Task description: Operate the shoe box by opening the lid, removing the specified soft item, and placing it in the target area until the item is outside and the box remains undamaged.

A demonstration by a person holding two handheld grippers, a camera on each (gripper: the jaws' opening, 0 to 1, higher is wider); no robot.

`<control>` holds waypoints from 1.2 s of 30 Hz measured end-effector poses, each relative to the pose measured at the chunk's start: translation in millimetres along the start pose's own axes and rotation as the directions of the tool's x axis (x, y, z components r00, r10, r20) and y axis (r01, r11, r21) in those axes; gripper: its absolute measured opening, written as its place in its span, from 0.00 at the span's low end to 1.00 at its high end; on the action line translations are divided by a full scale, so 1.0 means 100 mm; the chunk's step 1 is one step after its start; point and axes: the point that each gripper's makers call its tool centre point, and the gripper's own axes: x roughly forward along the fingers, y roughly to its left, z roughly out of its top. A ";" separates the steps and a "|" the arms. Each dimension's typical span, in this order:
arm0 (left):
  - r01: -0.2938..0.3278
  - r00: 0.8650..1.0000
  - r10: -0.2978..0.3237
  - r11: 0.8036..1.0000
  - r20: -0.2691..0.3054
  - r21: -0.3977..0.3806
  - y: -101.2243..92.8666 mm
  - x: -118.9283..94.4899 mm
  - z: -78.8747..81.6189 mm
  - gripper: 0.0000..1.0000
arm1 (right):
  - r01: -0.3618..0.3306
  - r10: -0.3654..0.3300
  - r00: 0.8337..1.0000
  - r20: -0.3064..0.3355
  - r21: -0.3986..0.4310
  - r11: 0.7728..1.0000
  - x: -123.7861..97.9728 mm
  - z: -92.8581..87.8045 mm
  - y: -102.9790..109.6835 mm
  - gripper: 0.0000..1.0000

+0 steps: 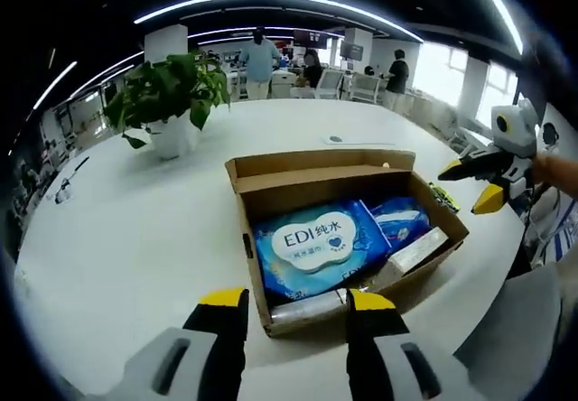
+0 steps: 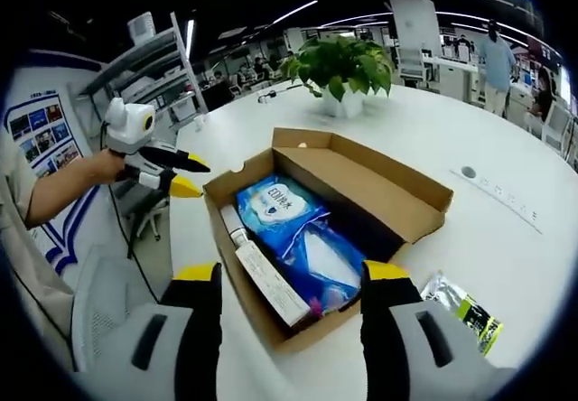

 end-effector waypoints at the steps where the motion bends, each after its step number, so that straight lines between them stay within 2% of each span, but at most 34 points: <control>1: -0.014 1.000 0.014 1.000 -0.012 -0.014 0.04 0.00 -0.04 0.39 | -0.001 0.001 1.000 -0.001 -0.001 1.000 0.01 0.00 0.00 0.55; 7: -0.053 0.998 0.052 0.997 -0.020 -0.054 0.19 0.04 -0.14 0.28 | -0.010 0.010 0.999 -0.032 -0.009 1.000 0.17 -0.04 0.07 0.50; 9: -0.064 0.998 0.062 0.995 -0.024 -0.074 0.22 0.04 -0.17 0.24 | -0.003 0.004 0.999 -0.041 0.015 1.000 0.23 -0.05 0.08 0.47; 13: -0.064 0.998 0.062 0.992 -0.019 -0.111 0.25 0.06 -0.18 0.18 | 0.000 0.002 0.999 -0.034 0.051 0.999 0.33 -0.03 0.10 0.42; 21: -0.061 0.998 0.059 0.989 -0.021 -0.136 0.26 0.09 -0.17 0.08 | -0.001 0.004 0.999 -0.047 0.079 0.997 0.52 -0.04 0.13 0.38; 27: -0.047 0.999 0.048 0.988 0.000 -0.144 0.23 0.11 -0.17 0.05 | 0.003 0.004 0.998 -0.059 0.111 0.994 0.68 -0.06 0.13 0.32; 36: -0.041 0.999 0.043 0.986 0.012 -0.162 0.22 0.12 -0.18 0.05 | -0.012 0.023 0.996 -0.082 0.131 0.991 0.85 -0.11 0.19 0.34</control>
